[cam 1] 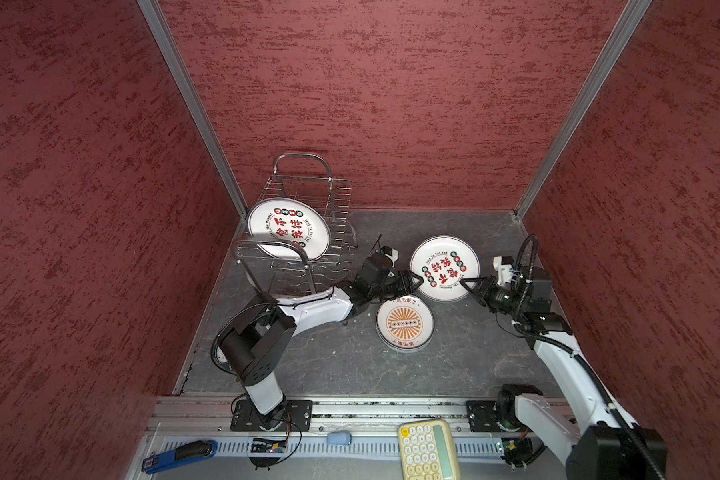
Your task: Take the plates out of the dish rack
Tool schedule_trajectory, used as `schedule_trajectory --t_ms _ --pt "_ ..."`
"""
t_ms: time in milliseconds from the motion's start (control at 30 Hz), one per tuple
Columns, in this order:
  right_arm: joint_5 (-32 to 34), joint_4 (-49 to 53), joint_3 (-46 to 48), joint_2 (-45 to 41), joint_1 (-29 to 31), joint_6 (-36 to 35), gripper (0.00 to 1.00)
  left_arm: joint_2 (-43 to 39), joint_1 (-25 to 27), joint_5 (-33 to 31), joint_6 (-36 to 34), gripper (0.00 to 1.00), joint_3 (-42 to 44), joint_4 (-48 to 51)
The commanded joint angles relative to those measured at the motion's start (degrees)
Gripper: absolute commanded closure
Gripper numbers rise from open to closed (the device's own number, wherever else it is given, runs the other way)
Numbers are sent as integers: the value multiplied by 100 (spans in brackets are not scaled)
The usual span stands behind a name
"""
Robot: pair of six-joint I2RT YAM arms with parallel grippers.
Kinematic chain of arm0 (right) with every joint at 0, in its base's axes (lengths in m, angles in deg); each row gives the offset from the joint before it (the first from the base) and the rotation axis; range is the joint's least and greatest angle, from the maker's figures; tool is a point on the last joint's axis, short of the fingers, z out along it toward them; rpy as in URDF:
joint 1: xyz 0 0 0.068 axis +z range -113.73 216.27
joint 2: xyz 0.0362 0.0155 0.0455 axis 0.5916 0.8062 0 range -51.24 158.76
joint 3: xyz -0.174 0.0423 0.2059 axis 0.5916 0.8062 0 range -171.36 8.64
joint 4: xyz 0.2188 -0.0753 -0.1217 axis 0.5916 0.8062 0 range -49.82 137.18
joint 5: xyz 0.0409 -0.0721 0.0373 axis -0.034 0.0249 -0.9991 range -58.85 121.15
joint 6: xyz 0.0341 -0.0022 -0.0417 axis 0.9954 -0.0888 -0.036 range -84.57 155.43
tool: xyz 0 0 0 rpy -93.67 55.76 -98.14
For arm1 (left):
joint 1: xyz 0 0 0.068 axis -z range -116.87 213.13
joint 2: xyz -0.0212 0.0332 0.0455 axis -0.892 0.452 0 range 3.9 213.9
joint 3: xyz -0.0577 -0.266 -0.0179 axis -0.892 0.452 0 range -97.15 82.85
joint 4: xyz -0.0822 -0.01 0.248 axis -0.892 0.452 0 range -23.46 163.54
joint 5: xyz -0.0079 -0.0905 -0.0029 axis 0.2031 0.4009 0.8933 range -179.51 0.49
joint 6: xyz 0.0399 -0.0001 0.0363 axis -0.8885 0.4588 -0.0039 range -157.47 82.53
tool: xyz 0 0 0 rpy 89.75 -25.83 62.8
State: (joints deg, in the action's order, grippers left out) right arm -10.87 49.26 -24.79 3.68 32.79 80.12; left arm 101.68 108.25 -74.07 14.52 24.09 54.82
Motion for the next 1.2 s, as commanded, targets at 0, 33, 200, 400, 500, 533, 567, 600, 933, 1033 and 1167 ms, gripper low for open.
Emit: schedule_trajectory --t_ms 0,33,200,400,500,533,567,600,933,1033,1167 --pt "-530 -1000 53 -26 -22 342 100 118 14 217 68 49 -174 -332" --pt "-556 -1045 71 -3 -31 365 100 127 14 249 84 52 -171 -372" --pt "-760 -1338 170 174 -31 477 100 169 49 304 94 68 -232 -484" --pt "-823 -1467 249 289 -36 481 100 301 98 334 147 92 -287 -555" --pt "-859 -1440 264 314 -44 421 96 356 120 304 200 100 -311 -507" --pt "-869 -1427 269 319 -39 403 95 382 139 309 203 100 -322 -515" --pt "-869 -1427 280 309 -45 389 93 395 149 297 214 100 -333 -516" --pt "-869 -1427 287 307 -38 383 89 404 169 285 220 100 -336 -514" --pt "-80 -129 -47 166 -159 -310 31 404 282 24 216 100 -478 -98" --pt "1022 912 -381 51 -207 -750 18 400 319 -135 221 100 -538 83" --pt "3073 2064 -718 -235 -211 -1205 5 425 365 -387 229 100 -678 408"
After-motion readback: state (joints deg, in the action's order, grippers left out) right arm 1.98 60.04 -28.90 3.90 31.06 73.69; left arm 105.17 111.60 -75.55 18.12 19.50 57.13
